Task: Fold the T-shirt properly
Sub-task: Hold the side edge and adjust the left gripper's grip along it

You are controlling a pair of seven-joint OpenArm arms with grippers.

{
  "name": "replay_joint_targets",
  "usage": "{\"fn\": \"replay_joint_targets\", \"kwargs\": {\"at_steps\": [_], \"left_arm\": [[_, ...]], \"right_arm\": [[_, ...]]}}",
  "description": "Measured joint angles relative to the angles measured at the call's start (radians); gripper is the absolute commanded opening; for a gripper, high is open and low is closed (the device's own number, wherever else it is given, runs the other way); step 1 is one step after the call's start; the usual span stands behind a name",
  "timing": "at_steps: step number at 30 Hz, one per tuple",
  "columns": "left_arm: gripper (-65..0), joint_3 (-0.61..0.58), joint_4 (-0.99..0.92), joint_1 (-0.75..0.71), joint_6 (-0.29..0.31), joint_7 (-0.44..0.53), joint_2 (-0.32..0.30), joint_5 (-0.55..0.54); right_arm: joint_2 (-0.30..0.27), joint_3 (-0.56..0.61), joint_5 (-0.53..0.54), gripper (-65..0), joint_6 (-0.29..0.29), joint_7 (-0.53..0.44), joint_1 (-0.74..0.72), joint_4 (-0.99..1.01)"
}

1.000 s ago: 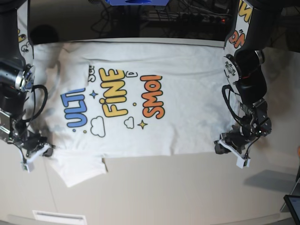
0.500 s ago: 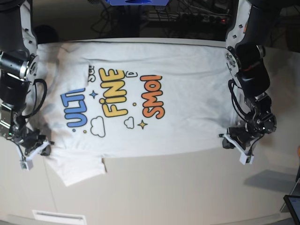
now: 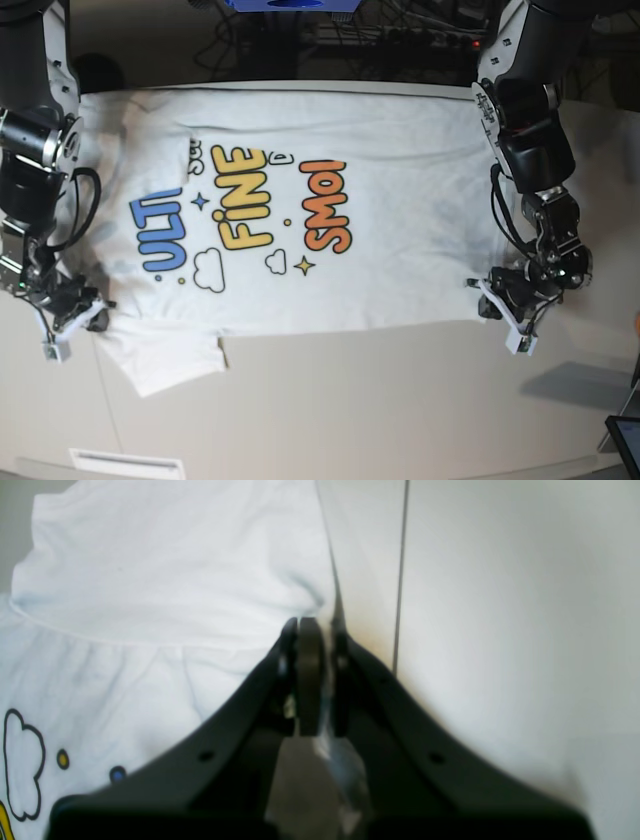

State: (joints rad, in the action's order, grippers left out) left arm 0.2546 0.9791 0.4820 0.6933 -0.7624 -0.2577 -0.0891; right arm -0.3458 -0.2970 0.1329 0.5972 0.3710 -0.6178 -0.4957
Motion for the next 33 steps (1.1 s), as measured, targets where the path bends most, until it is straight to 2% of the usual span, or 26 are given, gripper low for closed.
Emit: {"fn": "replay_joint_targets", "kwargs": {"at_steps": [5,9,13,18,21,23,25,28,30,32,33], "left_arm": [[-57.1,0.0,0.108,-0.029,0.0,-0.034,0.0,-0.005],[-57.1,-0.003,0.124,-0.054,0.0,-0.046,0.0,-0.004],[-57.1,-0.001,0.156,-0.09,0.0,-0.055,0.003,-0.003],[-57.1,0.0,0.257,-0.111,0.0,-0.081,0.002,-0.008],[-55.4,0.0,0.243,-0.107,0.0,-0.084,0.003,-0.009],[-49.0,0.001,0.217,-0.104,0.0,-0.087,0.002,-0.009],[-38.8,0.001,0.183,-0.092,0.0,-0.09,0.002,-0.005],[-16.1,0.002,0.119,-0.047,0.0,-0.098,0.002,-0.006],[-5.9,0.002,0.112,-0.031,0.0,-0.089,0.003,-0.024],[-0.2,0.008,0.11,-0.027,0.0,-0.086,0.002,-0.09],[0.0,0.029,0.104,-0.025,0.0,-0.085,0.003,-0.121]], "right_arm": [[0.001,0.0,0.003,-65.0,0.0,0.0,0.0,0.0],[0.0,0.0,0.003,-65.0,0.001,0.0,0.0,-0.002],[0.0,-0.004,0.003,-65.0,0.06,0.0,0.0,-0.004],[0.0,-0.004,0.003,-65.0,0.061,0.0,0.0,-0.004],[0.0,-0.004,0.003,-65.0,0.061,0.0,0.0,-0.004],[0.0,-0.004,0.003,-65.0,0.061,0.0,0.0,-0.004],[0.0,-0.004,0.003,-65.0,0.061,0.0,0.0,-0.004],[0.001,-0.003,0.002,-65.0,0.061,0.0,0.0,-0.004],[0.0,0.001,0.003,-65.0,0.061,0.0,0.0,-0.004],[0.0,0.001,0.004,-65.0,0.061,-0.002,0.006,-0.005],[0.0,0.001,0.003,-65.0,0.061,-0.004,0.01,-0.005]]}}
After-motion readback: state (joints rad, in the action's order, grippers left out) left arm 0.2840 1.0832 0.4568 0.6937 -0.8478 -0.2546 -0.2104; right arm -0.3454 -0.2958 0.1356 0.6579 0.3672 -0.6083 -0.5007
